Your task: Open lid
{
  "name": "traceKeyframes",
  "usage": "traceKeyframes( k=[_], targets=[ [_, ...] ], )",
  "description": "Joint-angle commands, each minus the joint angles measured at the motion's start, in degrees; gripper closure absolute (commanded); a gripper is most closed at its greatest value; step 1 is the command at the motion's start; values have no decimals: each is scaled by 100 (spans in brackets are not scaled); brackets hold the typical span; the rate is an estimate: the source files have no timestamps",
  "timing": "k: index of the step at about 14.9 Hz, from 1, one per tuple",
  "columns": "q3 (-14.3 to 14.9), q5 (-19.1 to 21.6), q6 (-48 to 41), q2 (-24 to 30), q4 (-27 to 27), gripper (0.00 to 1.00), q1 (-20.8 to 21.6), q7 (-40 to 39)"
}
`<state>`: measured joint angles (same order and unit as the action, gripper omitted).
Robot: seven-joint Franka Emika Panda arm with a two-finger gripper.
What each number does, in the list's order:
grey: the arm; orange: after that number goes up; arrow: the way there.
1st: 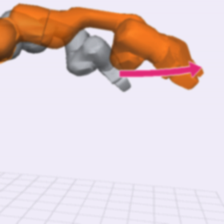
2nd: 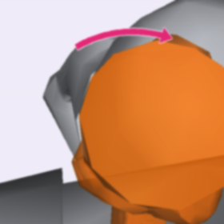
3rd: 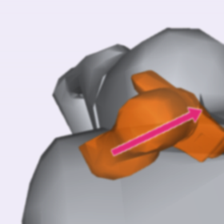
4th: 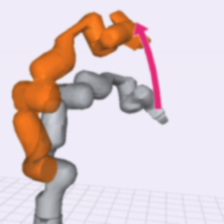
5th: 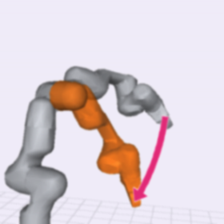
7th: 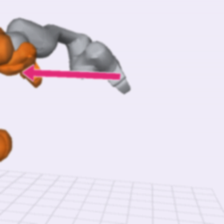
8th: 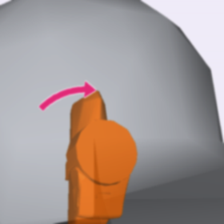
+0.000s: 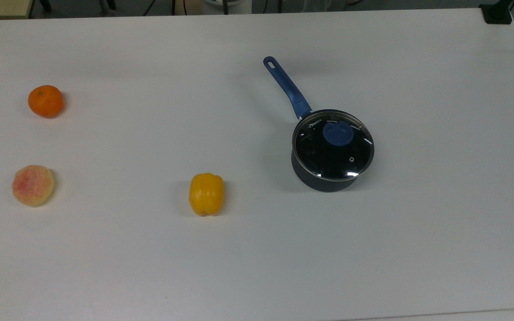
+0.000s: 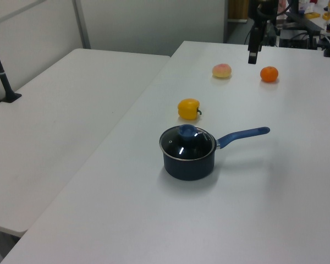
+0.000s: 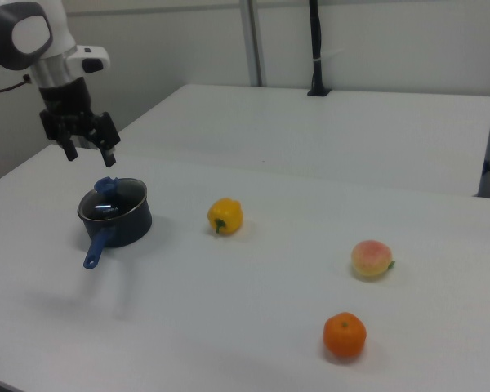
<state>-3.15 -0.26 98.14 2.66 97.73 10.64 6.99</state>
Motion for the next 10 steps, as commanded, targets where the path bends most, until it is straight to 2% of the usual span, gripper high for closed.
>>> traceKeyframes(
  k=[1, 4, 8, 10],
  targets=[
    [-221, 70, 440, -424, -343, 0, 69, 284],
    [-265, 61, 1187, -705, -343, 0, 218, 506],
    [-283, -35, 2461, -1337, -334, 0, 482, 751],
    [-379, -123, 2823, -1636, -334, 0, 544, 831]
  ],
)
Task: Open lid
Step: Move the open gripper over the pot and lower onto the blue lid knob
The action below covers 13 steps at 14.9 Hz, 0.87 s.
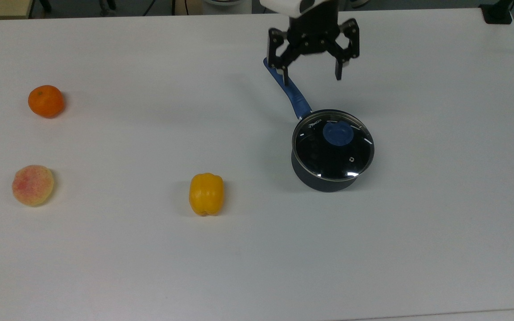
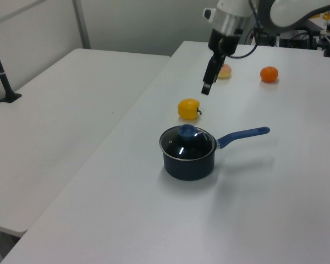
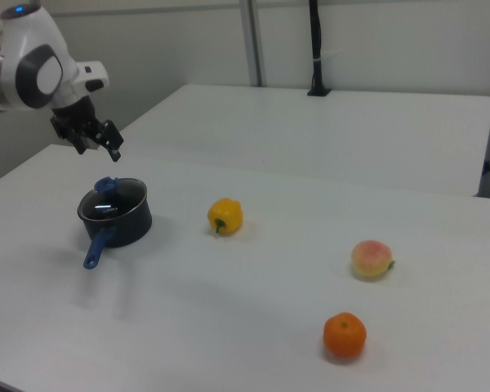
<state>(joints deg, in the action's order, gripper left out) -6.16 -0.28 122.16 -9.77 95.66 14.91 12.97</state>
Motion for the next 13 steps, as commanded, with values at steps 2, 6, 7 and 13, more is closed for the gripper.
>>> traceKeyframes(
  k=[2, 6, 7, 13],
  targets=[
    [-174, -340, 641, -587, -126, 0, 144, 328],
    [-219, -981, 1090, -947, -135, 0, 293, 846],
    [-254, -1209, 1238, -1087, -135, 0, 302, 1056],
    [-429, -1992, 1600, -1396, -126, 0, 338, 1962]
  ],
)
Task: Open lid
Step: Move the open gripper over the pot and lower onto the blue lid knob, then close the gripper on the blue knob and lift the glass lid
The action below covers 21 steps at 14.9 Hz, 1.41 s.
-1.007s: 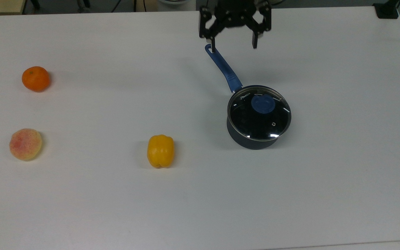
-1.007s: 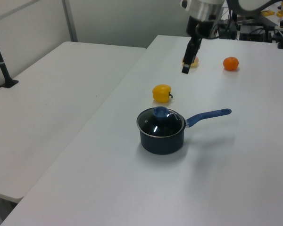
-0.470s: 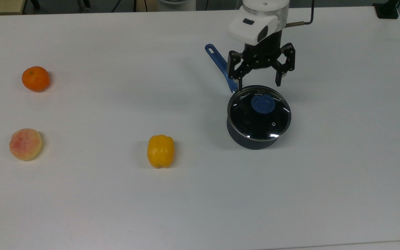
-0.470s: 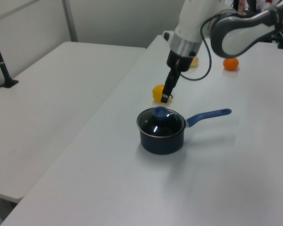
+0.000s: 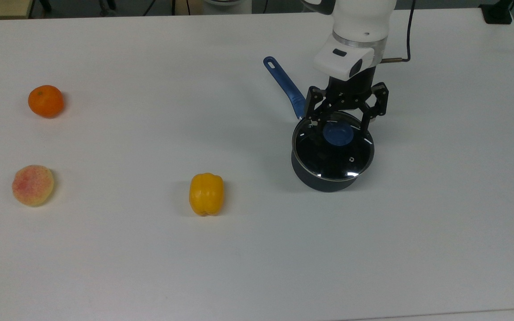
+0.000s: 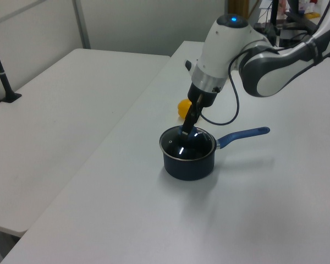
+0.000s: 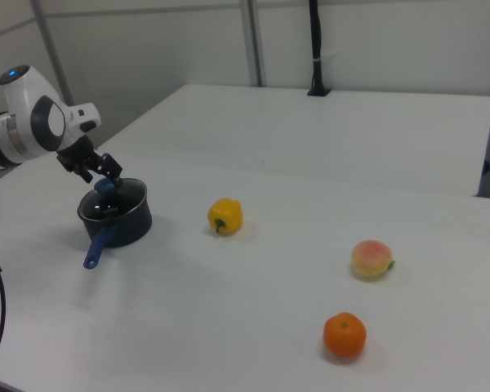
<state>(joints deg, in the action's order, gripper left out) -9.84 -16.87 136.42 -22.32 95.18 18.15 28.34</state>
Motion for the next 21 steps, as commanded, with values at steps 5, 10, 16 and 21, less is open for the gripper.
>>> traceKeyframes(
  k=[5, 10, 16, 21],
  targets=[
    [-71, -572, 298, -229, -70, 0, 13, 497],
    [-71, -634, 298, -220, -61, 60, 13, 497],
    [-80, -625, 210, -10, -26, 79, -13, 462],
    [-80, -616, -166, 438, 62, 79, -57, 436]
  ],
)
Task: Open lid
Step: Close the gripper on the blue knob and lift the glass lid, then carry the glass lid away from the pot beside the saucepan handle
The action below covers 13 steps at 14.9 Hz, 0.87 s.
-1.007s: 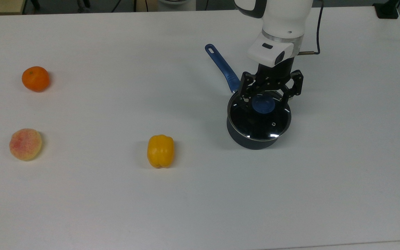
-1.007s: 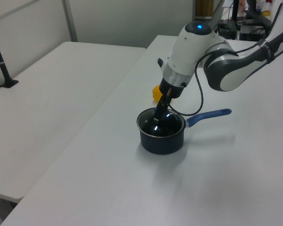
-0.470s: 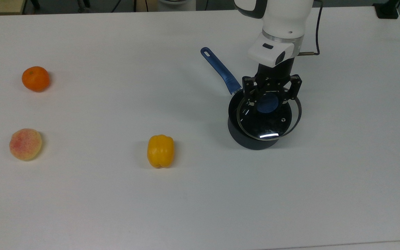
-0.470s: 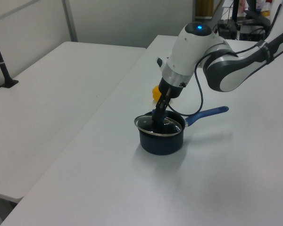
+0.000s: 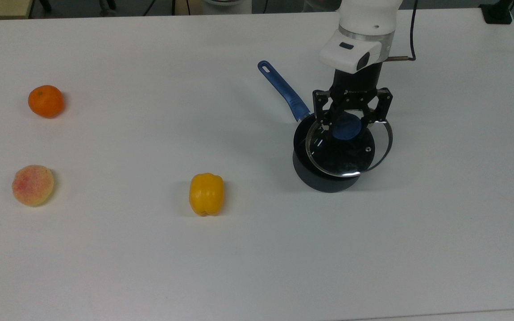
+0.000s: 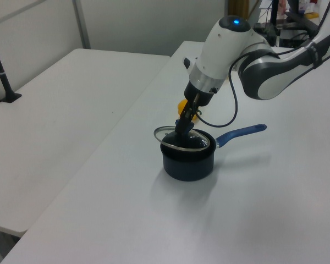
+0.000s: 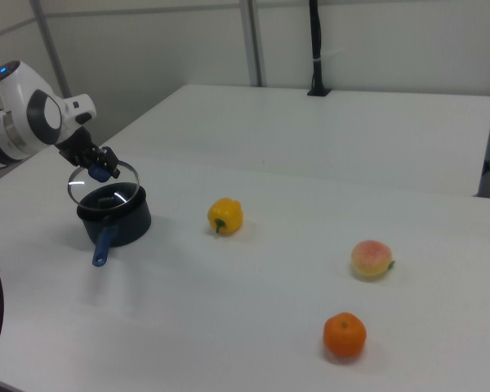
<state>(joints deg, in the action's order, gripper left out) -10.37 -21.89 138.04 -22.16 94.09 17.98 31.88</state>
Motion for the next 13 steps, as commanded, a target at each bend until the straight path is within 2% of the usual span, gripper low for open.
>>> traceKeyframes(
  k=[1, 5, 9, 13],
  targets=[
    [-26, -96, -556, 606, 214, 79, -75, 20],
    [-17, -25, -1172, 1266, 592, 79, -260, -358],
    [44, -17, -2016, 1635, 759, 79, -409, -832],
    [403, 193, -2167, 2320, 1443, 79, -533, -1499]
  ],
)
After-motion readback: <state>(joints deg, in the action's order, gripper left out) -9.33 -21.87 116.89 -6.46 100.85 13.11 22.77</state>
